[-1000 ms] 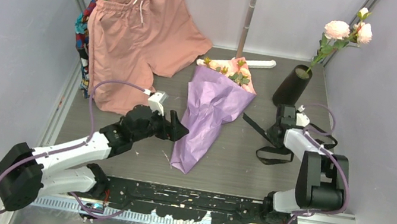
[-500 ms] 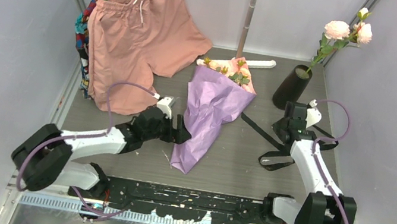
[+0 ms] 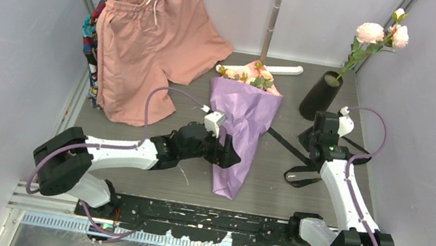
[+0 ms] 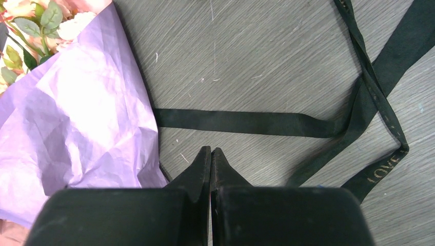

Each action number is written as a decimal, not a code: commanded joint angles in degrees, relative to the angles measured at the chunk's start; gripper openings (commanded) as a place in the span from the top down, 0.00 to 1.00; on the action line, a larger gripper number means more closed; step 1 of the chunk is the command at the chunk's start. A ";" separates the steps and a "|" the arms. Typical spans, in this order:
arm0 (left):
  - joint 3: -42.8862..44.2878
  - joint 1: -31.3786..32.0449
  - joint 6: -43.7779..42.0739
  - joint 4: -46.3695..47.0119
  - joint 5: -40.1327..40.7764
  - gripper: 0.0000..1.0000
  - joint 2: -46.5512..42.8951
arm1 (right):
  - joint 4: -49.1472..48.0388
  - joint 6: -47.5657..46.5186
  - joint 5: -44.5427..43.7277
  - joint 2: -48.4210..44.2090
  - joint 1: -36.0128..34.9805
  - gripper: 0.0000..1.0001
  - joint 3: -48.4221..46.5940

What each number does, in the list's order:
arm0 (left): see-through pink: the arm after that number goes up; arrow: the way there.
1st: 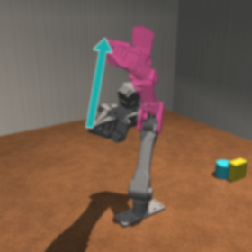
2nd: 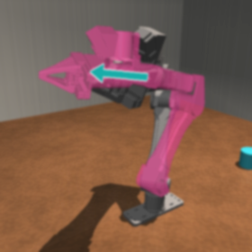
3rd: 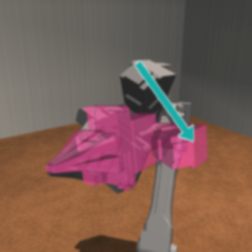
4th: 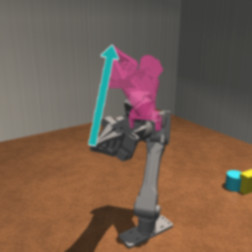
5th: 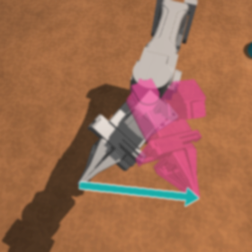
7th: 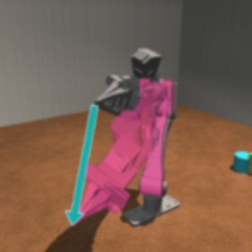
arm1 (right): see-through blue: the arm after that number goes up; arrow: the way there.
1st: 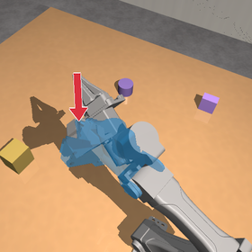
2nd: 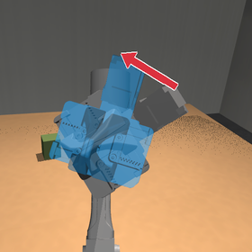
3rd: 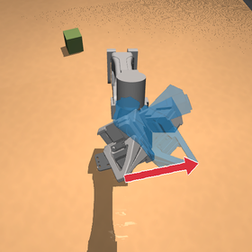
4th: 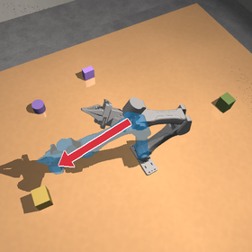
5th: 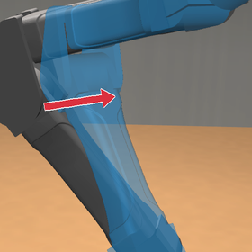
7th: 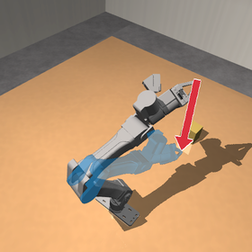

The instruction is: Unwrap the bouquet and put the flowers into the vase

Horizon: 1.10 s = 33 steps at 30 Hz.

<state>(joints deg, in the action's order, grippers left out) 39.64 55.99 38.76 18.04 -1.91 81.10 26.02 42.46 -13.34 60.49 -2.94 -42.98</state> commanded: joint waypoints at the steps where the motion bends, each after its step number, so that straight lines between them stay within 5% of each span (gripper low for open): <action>1: 3.54 1.79 0.12 2.45 1.39 0.19 2.58 | -0.08 -0.85 0.20 -1.06 -0.26 0.98 -1.62; 12: 14.22 5.48 1.19 7.41 -2.56 0.20 18.63 | 3.94 -3.43 -0.21 -5.00 -0.23 0.98 -5.10; 24: 31.17 14.28 -3.14 -3.13 -1.17 0.20 27.58 | 6.50 -5.01 -0.49 -8.22 -0.30 0.98 -8.55; 33: 30.77 15.50 -2.10 -1.85 -0.93 0.20 30.11 | 6.91 -5.46 -2.07 -9.31 -0.29 0.97 -10.23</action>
<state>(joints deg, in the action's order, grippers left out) 71.02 71.48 37.01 15.14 -3.25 111.83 33.21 37.71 -13.43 53.23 -2.94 -49.69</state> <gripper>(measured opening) 0.805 0.031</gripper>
